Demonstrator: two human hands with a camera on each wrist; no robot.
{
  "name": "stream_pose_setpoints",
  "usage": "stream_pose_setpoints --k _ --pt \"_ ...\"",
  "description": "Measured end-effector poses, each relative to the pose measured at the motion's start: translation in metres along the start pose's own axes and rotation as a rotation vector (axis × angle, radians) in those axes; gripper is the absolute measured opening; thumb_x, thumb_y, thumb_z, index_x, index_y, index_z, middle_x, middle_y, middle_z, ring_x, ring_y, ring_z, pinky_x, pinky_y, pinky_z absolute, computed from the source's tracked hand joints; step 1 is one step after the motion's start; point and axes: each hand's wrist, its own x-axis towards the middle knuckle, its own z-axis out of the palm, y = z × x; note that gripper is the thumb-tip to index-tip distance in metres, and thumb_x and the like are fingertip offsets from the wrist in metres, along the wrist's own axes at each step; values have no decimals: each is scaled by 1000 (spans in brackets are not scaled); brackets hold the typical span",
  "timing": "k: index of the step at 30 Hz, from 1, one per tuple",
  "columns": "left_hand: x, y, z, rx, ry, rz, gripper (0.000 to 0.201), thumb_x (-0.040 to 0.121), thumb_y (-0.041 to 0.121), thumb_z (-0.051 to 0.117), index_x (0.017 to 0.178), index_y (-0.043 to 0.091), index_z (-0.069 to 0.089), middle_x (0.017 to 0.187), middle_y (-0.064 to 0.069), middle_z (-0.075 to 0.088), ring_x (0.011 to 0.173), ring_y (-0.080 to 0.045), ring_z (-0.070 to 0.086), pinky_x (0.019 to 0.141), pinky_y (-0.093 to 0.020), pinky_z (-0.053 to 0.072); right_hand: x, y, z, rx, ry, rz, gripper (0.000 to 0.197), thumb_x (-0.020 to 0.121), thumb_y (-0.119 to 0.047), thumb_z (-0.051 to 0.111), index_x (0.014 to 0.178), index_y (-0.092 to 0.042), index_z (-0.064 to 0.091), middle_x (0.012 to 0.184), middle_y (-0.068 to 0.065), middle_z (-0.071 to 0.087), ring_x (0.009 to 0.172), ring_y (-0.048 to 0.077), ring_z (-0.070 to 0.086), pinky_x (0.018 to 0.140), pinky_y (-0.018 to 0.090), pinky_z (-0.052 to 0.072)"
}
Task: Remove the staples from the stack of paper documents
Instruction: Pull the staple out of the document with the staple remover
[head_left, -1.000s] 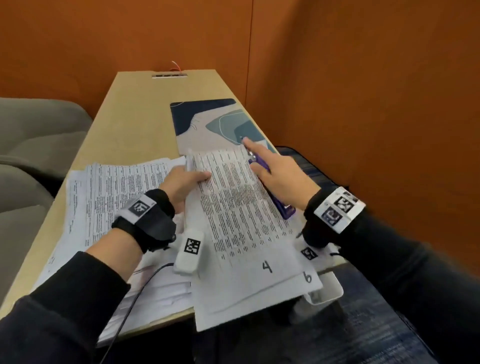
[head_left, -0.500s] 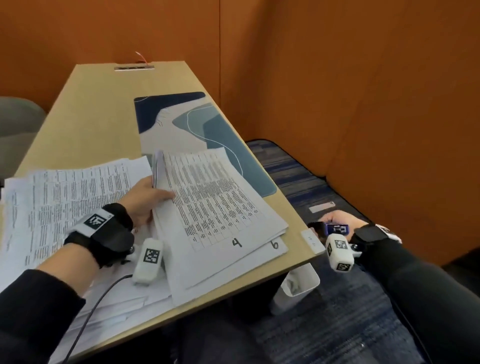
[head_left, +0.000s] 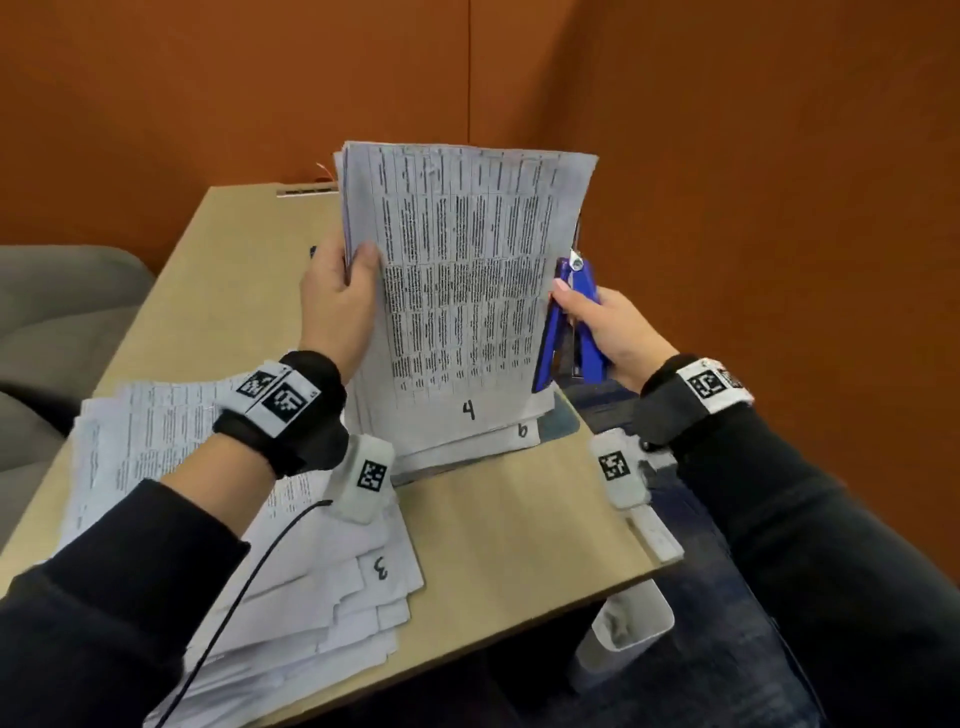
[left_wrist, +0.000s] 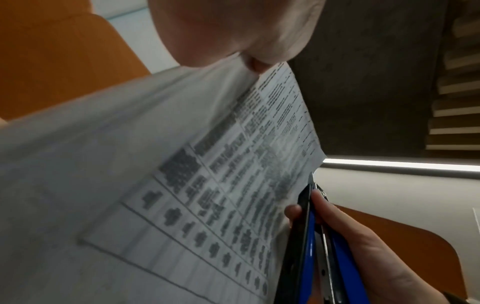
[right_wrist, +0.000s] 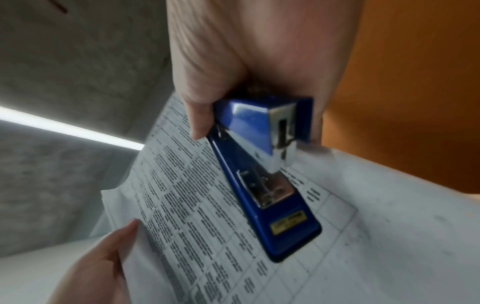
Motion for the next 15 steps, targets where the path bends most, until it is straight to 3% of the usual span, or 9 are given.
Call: stream_pose_setpoints --k 2,4,6,8,9,11,12,13,15 --pt "9 11 -3 4 30 69 14 94 26 41 92 36 51 88 11 57 81 -6 51 79 -32 45 6 -12 18 -6 -45 -58 42 80 -51 68 96 -13 60 94 13 64 87 31 58 88 50 50" --pt "17 23 -9 -71 76 167 13 93 23 39 93 30 50 81 16 53 74 -3 46 70 -26 39 12 -22 30 43 -42 -164 33 86 -46 68 94 -16 59 95 10 61 87 27 59 86 43 50" --pt "20 25 -17 -153 124 225 20 92 16 36 102 24 51 83 20 57 76 1 48 71 -19 40 16 -25 34 65 -27 -239 22 93 -37 60 98 -15 60 98 7 65 90 20 63 89 38 51" --pt "15 9 -22 -189 142 133 29 92 12 35 115 15 53 97 13 62 88 -6 56 80 -24 46 17 -13 32 -2 -74 -230 20 96 -35 55 104 -17 61 104 2 70 95 17 68 94 35 53" --pt "8 -2 -22 -162 137 41 29 90 12 36 114 10 54 98 8 62 89 -9 57 80 -28 47 17 -2 31 -56 -109 -196 26 94 -40 57 109 -19 61 109 2 71 101 17 68 97 37 52" --pt "-9 -24 -16 -82 92 -100 22 85 15 38 93 11 57 81 12 57 72 -5 52 70 -29 42 13 25 32 -172 -133 -130 53 84 -60 62 120 -22 58 119 2 68 111 19 65 104 44 47" --pt "-15 -27 -12 -70 73 -112 20 82 15 38 82 10 57 67 15 52 61 -2 45 62 -26 38 12 35 33 -211 -125 -130 62 79 -67 62 123 -23 56 121 2 66 113 19 63 104 47 46" --pt "-16 -26 -8 -71 75 -92 22 82 12 38 77 1 57 57 14 46 51 1 38 54 -22 33 10 38 35 -221 -96 -146 66 77 -69 61 124 -23 55 121 3 66 113 19 62 104 47 46" --pt "-2 -14 -4 -58 155 -18 24 89 -1 40 87 -19 55 54 12 42 44 4 36 46 -12 29 10 30 40 -180 -6 -205 62 80 -64 58 121 -18 55 119 10 64 112 25 61 103 43 46"
